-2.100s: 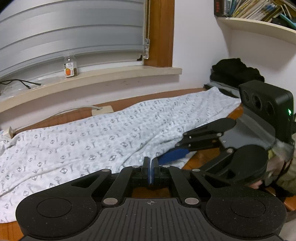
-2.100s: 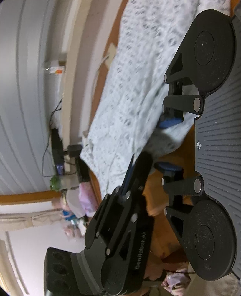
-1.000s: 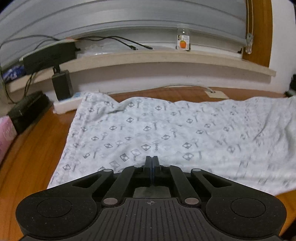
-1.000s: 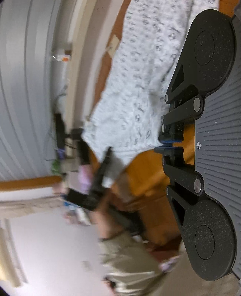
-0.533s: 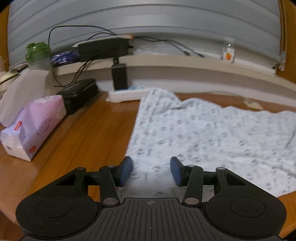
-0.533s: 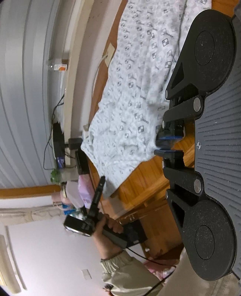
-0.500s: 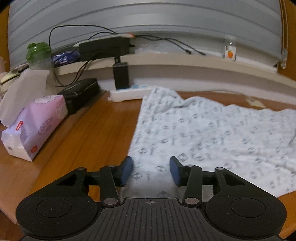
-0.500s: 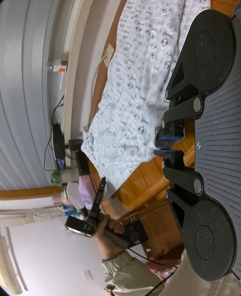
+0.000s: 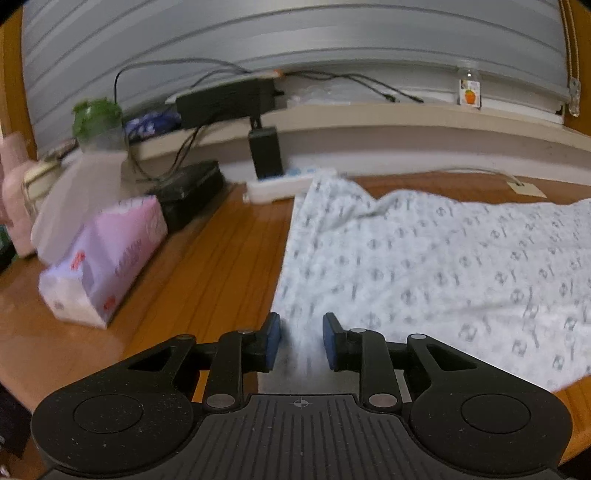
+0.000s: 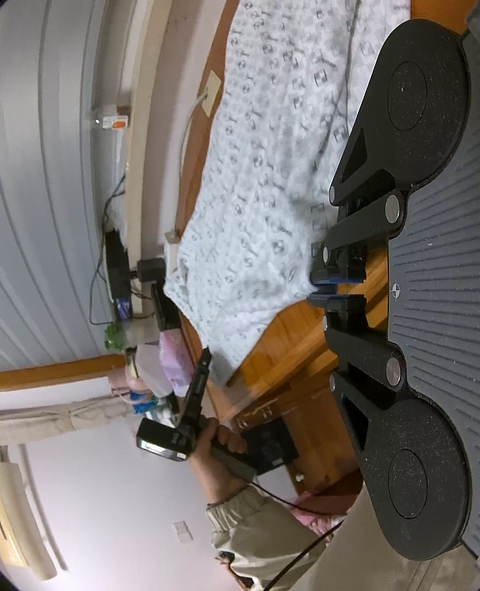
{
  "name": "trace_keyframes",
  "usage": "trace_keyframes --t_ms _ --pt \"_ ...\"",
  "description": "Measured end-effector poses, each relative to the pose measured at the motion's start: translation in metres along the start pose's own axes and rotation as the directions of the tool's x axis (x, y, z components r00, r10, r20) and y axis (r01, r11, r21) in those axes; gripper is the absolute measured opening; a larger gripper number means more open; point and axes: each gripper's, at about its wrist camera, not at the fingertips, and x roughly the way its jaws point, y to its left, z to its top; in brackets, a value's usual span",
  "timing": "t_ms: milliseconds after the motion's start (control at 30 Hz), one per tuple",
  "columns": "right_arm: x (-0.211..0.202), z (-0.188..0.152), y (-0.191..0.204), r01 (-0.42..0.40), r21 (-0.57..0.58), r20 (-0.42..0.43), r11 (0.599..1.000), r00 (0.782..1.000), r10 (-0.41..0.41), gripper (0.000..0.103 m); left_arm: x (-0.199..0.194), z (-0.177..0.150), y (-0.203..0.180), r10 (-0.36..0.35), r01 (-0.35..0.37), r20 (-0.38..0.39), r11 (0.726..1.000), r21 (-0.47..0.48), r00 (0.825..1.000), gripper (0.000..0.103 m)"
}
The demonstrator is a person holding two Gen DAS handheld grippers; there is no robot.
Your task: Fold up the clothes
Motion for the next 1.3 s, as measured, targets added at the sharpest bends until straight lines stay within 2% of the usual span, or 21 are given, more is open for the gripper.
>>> trace_keyframes --t_ms 67,233,267,367,500,567,600,800,867,933,1067,1100,1167,1300 --pt "-0.005 0.002 -0.002 0.011 -0.002 0.008 1.0 1.0 -0.011 0.008 0.004 0.013 -0.002 -0.019 0.019 0.021 1.0 0.0 1.0 0.038" --pt "-0.01 0.003 -0.009 0.059 -0.007 0.017 0.998 0.998 -0.059 0.008 0.035 0.05 -0.007 -0.092 0.092 0.032 0.996 0.009 0.995 0.04" --pt "-0.01 0.002 -0.012 0.072 -0.006 0.018 0.997 0.997 -0.072 0.013 0.044 0.057 -0.008 -0.097 0.097 0.029 0.995 0.014 0.995 0.04" --pt "-0.009 -0.001 -0.02 0.099 0.005 0.027 0.995 0.995 -0.099 0.027 0.072 0.074 -0.017 -0.065 0.063 0.02 0.995 0.072 0.998 0.041" --pt "-0.009 -0.006 -0.031 0.12 0.045 0.053 0.992 0.991 -0.122 0.027 0.106 0.084 -0.022 -0.047 0.046 0.002 0.99 0.134 0.999 0.044" --pt "-0.01 -0.009 -0.035 0.133 0.062 0.064 0.989 0.989 -0.137 0.027 0.118 0.085 -0.022 -0.053 0.057 -0.036 0.988 0.144 0.998 0.005" --pt "-0.012 -0.011 -0.038 0.142 0.065 0.066 0.988 0.987 -0.146 0.027 0.122 0.085 -0.02 -0.039 0.048 -0.061 0.989 0.138 0.997 0.005" --pt "-0.026 -0.021 -0.053 0.209 0.078 0.067 0.975 0.974 -0.214 0.027 0.108 0.095 -0.005 0.037 -0.038 0.03 0.998 0.046 0.999 0.007" --pt "-0.029 -0.023 -0.059 0.244 0.061 0.057 0.968 0.967 -0.247 0.027 0.102 0.098 -0.009 0.059 -0.061 0.052 0.997 0.038 0.997 0.022" --pt "-0.03 -0.024 -0.064 0.278 0.037 0.045 0.96 0.959 -0.28 0.028 0.093 0.098 -0.016 0.022 -0.023 0.077 1.0 0.018 0.997 0.031" --pt "-0.029 -0.025 -0.075 0.334 -0.01 0.017 0.943 0.942 -0.334 0.039 0.075 0.098 -0.052 -0.115 0.113 0.1 0.993 0.026 0.988 0.032" --pt "-0.027 -0.024 -0.076 0.328 -0.017 0.006 0.944 0.945 -0.328 0.039 0.073 0.098 -0.065 -0.16 0.157 0.098 0.987 0.037 0.982 0.033" --pt "-0.022 -0.022 -0.075 0.302 -0.036 -0.012 0.953 0.953 -0.303 0.039 0.071 0.097 -0.094 -0.246 0.241 0.091 0.968 0.063 0.965 0.042" --pt "-0.009 -0.016 -0.061 0.248 -0.087 -0.031 0.965 0.967 -0.251 0.04 0.075 0.096 -0.153 -0.387 0.378 0.06 0.918 0.121 0.92 0.042"
